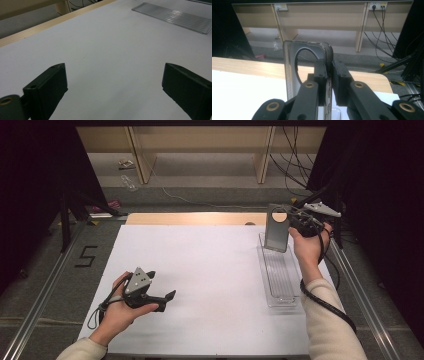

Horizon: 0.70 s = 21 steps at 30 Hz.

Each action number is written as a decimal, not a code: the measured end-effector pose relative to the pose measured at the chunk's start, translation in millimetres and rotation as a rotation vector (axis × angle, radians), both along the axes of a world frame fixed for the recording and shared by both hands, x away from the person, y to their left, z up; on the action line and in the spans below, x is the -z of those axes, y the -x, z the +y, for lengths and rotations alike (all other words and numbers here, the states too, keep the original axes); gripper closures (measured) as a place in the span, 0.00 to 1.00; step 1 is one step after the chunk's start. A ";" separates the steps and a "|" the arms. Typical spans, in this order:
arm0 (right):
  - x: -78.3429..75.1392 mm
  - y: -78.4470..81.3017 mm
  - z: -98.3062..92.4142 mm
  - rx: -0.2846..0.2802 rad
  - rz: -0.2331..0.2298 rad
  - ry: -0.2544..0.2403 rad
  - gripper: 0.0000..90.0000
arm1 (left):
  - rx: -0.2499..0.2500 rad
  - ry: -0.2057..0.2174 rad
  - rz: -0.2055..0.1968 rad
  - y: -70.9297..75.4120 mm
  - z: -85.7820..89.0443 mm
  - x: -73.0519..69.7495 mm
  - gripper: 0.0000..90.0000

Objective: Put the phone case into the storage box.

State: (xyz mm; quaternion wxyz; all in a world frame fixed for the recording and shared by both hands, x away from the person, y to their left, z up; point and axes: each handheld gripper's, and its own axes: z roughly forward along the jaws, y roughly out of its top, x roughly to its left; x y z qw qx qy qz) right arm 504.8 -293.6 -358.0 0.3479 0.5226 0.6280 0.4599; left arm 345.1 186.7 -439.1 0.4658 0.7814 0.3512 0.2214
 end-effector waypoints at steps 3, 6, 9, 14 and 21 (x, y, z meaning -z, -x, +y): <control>-0.4 -0.7 0.8 -0.002 0.002 0.005 0.92 | 0.000 0.000 0.000 0.0 -0.1 0.0 0.06; 0.1 -1.7 1.0 -0.001 0.003 0.005 0.92 | 0.000 0.000 0.000 0.1 0.0 -0.1 0.06; 0.4 -2.1 1.1 0.000 0.005 0.004 0.92 | 0.001 -0.002 0.000 0.1 -0.1 0.0 0.06; 1.6 -3.7 0.8 0.001 0.010 0.008 0.92 | 0.000 0.000 -0.001 0.1 -0.1 -0.2 0.06; 4.7 -5.7 2.2 -0.001 0.020 0.019 0.92 | 0.000 -0.001 -0.001 0.1 -0.1 -0.1 0.06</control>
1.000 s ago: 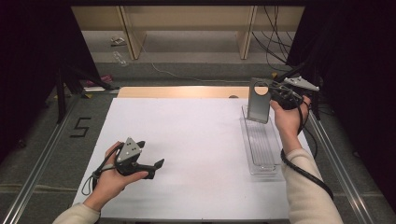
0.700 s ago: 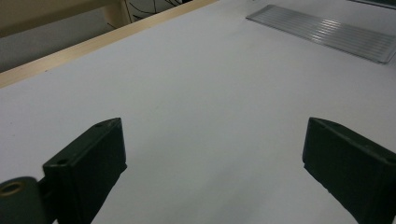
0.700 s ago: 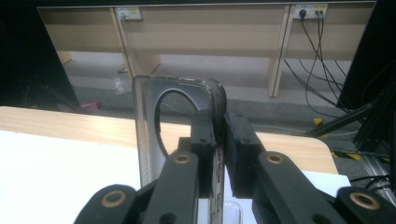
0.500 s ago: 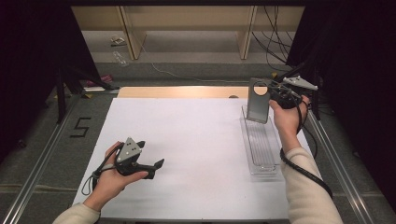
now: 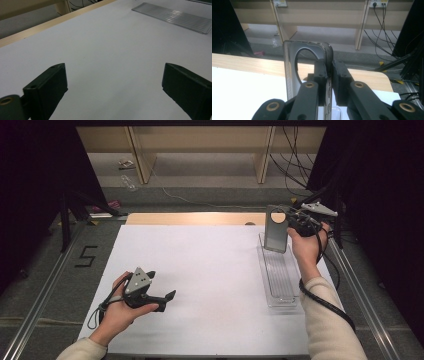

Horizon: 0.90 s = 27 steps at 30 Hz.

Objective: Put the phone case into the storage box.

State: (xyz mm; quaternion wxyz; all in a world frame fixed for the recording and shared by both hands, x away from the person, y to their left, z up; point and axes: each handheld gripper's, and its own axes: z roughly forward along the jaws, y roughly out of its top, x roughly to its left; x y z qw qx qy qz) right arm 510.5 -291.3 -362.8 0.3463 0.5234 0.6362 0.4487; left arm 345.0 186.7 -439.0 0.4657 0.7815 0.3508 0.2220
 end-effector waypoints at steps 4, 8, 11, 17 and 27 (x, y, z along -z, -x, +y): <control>0.7 -0.8 0.8 0.001 0.004 0.001 0.92 | 0.000 0.000 0.000 0.0 0.1 0.1 0.07; 1.7 -1.8 1.7 -0.001 0.007 0.006 0.92 | 0.000 0.001 0.000 0.0 0.1 -0.1 0.07; 2.4 -2.5 2.1 -0.001 0.009 0.007 0.92 | 0.000 0.001 0.000 0.0 0.1 0.0 0.07; 3.9 -3.6 2.0 0.000 0.015 0.009 0.92 | 0.001 0.002 -0.002 0.0 0.0 -0.1 0.07; 6.2 -5.3 2.3 -0.001 0.026 0.016 0.92 | 0.001 0.002 -0.002 0.1 0.1 -0.2 0.07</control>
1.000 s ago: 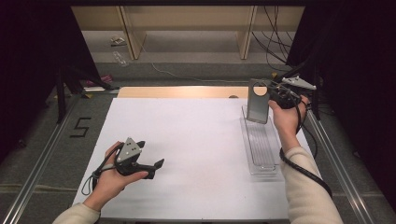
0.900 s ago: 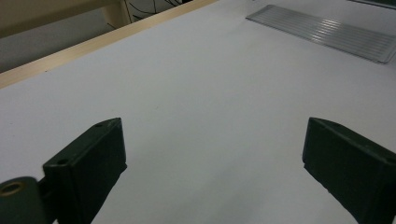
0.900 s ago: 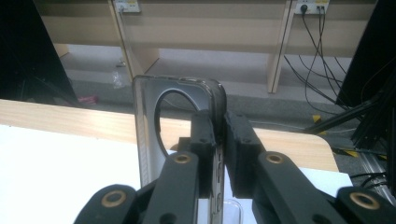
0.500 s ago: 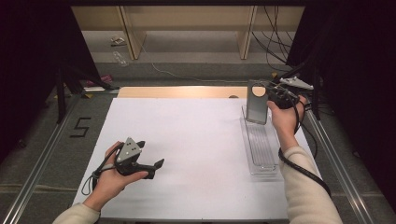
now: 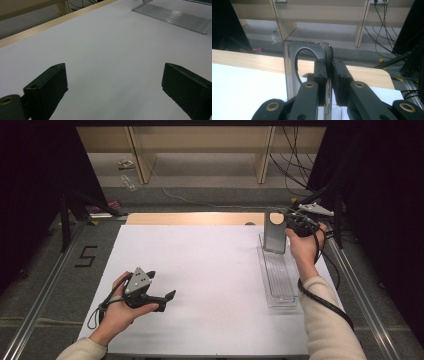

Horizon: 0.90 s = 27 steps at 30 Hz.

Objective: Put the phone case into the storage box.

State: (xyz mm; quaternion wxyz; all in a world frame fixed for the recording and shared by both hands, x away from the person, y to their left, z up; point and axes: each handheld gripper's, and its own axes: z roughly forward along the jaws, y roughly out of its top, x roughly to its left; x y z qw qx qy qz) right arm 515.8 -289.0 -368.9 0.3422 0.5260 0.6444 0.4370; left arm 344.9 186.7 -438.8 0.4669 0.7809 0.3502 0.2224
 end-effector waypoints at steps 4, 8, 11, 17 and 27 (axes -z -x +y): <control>1.0 -0.3 0.1 0.002 0.002 -0.003 0.92 | 0.000 0.000 0.000 0.0 0.0 -0.1 0.07; 2.5 -0.5 0.8 0.000 0.006 -0.004 0.92 | 0.000 0.000 0.000 0.1 -0.3 0.1 0.07; 4.3 -0.9 1.2 0.001 0.011 -0.004 0.92 | 0.000 0.000 0.000 0.0 -0.1 0.0 0.07; 7.9 -1.5 0.3 0.003 0.020 -0.003 0.92 | 0.000 0.000 0.000 0.0 -0.2 0.1 0.07; 11.9 -2.1 -0.7 0.004 0.029 -0.005 0.92 | 0.000 0.001 0.001 0.0 0.0 0.0 0.07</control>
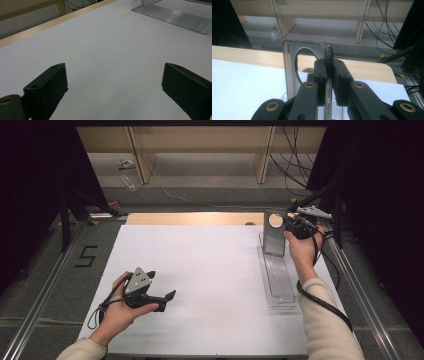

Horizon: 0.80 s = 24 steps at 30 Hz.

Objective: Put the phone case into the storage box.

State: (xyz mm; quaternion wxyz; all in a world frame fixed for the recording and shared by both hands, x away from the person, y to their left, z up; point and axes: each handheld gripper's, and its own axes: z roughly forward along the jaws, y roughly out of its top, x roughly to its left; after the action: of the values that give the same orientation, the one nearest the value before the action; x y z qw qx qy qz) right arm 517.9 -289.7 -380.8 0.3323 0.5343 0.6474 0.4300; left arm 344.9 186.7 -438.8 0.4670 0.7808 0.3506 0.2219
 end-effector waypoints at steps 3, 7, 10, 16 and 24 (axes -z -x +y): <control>1.4 -0.3 -0.1 0.001 0.005 0.001 0.92 | 0.000 0.000 -0.001 0.0 0.0 0.0 0.07; 3.6 -0.5 0.3 0.000 0.010 -0.001 0.92 | 0.000 0.000 -0.001 0.0 -0.1 0.0 0.07; 5.2 -1.0 0.4 0.000 0.013 -0.003 0.92 | 0.000 -0.001 0.000 -0.1 0.0 0.1 0.07; 6.1 -1.5 0.1 -0.001 0.016 -0.006 0.92 | 0.000 -0.001 -0.001 -0.1 0.0 0.1 0.07; 7.7 -2.6 0.7 -0.005 0.023 -0.001 0.91 | 0.000 0.000 0.000 -0.1 -0.1 0.1 0.07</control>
State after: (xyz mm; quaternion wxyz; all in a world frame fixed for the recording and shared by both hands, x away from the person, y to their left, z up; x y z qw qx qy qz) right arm 520.5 -288.9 -388.6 0.3234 0.5376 0.6524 0.4251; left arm 345.0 186.6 -438.9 0.4670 0.7809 0.3504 0.2220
